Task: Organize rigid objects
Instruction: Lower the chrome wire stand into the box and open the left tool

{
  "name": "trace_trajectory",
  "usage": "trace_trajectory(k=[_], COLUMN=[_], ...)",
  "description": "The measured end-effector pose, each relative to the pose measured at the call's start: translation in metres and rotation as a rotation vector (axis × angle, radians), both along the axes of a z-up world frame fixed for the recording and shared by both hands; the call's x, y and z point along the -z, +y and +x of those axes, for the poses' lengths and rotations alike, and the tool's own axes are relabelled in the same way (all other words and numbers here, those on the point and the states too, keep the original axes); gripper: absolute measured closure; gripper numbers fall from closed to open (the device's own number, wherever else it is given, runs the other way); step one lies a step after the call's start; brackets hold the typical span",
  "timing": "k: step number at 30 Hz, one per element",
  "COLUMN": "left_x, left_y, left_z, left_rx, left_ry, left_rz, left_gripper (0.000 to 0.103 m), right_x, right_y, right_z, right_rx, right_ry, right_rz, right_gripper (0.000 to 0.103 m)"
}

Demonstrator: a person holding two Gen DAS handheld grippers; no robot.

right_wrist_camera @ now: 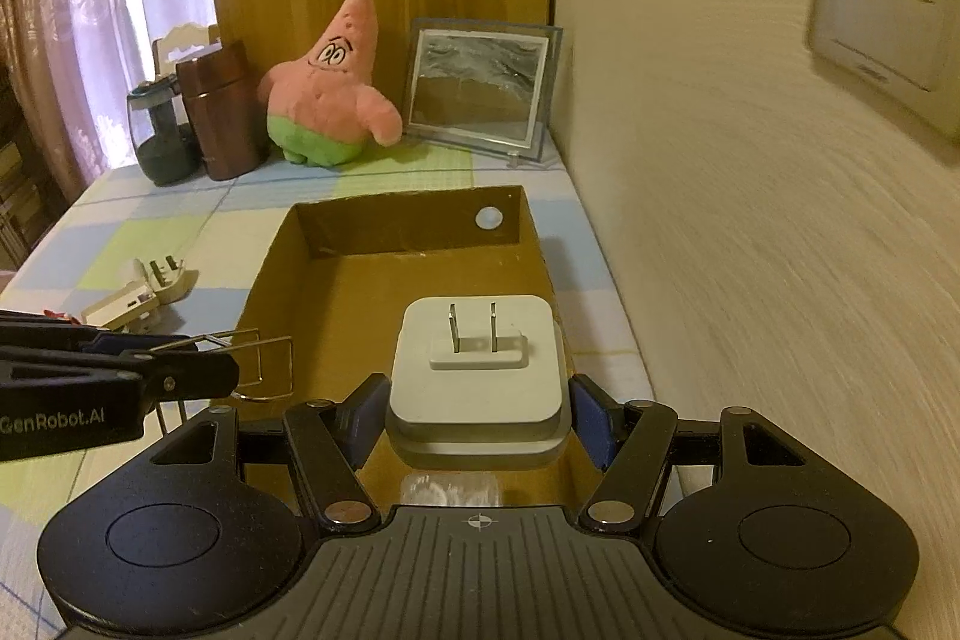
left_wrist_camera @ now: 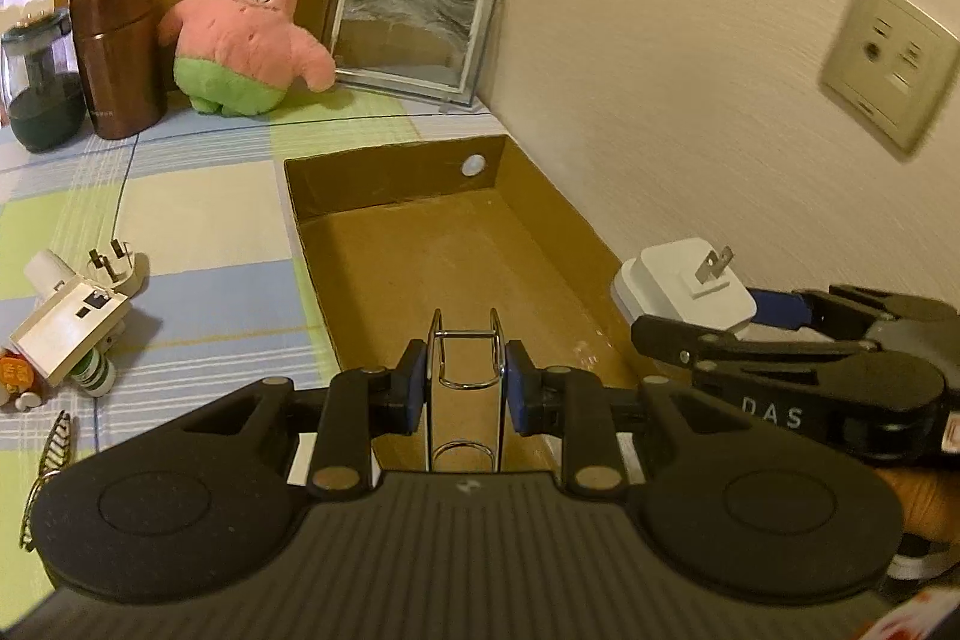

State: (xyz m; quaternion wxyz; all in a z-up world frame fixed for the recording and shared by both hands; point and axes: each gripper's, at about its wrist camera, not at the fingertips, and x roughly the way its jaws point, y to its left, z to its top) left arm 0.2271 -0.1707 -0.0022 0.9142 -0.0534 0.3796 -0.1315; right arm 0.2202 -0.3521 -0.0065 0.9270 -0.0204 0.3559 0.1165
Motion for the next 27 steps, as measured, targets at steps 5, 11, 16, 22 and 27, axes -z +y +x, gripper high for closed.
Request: trace_trajectory(k=[5, 11, 16, 22, 27], left_x=[0.005, 0.009, 0.010, 0.014, 0.018], left_y=[0.003, 0.005, 0.005, 0.004, 0.006], left_z=[0.025, 0.052, 0.074, 0.092, 0.104], left_rx=[-0.021, -0.050, -0.065, -0.076, -0.093], left_ry=[0.001, -0.006, -0.013, -0.022, -0.015], left_rz=[0.005, 0.015, 0.033, 0.048, 0.044], left_gripper=[0.081, 0.081, 0.081, 0.081, 0.075], right_x=[0.007, 0.016, 0.022, 0.027, 0.028], right_y=[0.003, 0.007, 0.008, 0.008, 0.007], right_z=[0.026, 0.057, 0.075, 0.085, 0.085], right_rx=[-0.016, -0.033, -0.034, -0.026, -0.021], right_ry=[0.009, 0.030, 0.039, 0.046, 0.050], right_rz=[0.005, 0.009, -0.003, 0.003, 0.012], right_gripper=[0.042, 0.042, 0.042, 0.042, 0.042])
